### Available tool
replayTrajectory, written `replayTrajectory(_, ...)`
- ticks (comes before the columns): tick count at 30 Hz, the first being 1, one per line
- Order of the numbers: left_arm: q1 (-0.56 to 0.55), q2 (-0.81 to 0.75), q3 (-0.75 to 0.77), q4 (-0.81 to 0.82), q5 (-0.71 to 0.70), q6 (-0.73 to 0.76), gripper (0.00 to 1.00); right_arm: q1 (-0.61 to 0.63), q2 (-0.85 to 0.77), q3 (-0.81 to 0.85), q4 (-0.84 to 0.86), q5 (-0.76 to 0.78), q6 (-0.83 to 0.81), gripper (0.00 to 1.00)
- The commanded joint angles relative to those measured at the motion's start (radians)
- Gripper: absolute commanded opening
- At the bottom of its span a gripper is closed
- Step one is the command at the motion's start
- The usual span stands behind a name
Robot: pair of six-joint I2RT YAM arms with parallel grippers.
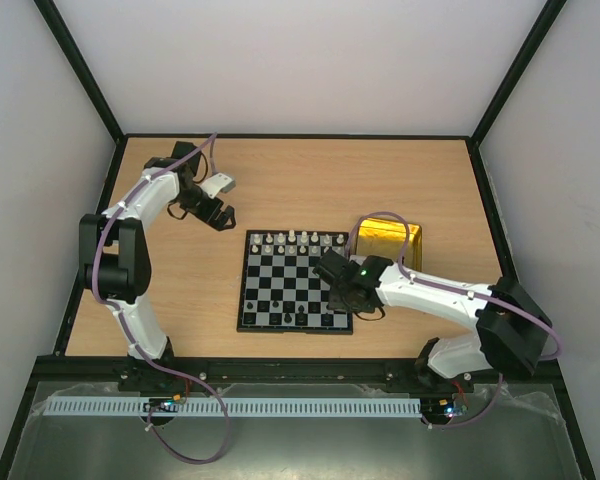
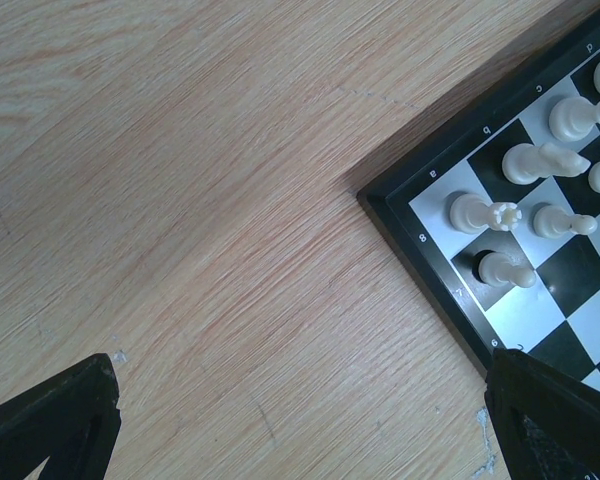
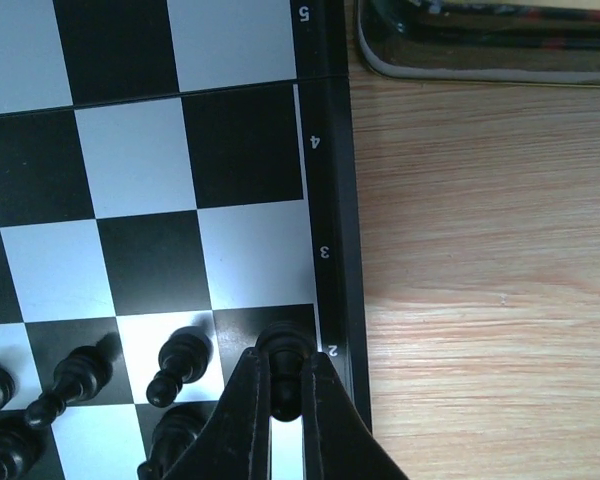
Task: Set up the chess pieces on the board
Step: Place the chess piece on the chessboard.
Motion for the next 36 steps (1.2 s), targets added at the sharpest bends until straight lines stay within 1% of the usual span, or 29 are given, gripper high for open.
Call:
replayTrajectory(1, -0.003, -0.018, -0.003, -0.002, -0.003, -0.003, 0.99, -0.01, 0.014, -0.013, 0.032, 0.013, -0.002, 0.02)
replayTrajectory(32, -0.002, -0.007, -0.003, 0.005, 0.004, -0.008, 0.99, -0.012, 0.069, -0.027, 0.046, -0.073, -0.054, 0.02)
replayTrajectory(34, -0.002, -0.007, -0.003, 0.004, 0.005, -0.007, 0.99, -0.012, 0.069, -0.026, 0.046, -0.073, -0.056, 0.03)
replayTrajectory(36, -0.002, -0.005, -0.004, 0.004, 0.005, -0.008, 0.99, -0.012, 0.07, -0.027, 0.044, -0.071, -0.056, 0.06)
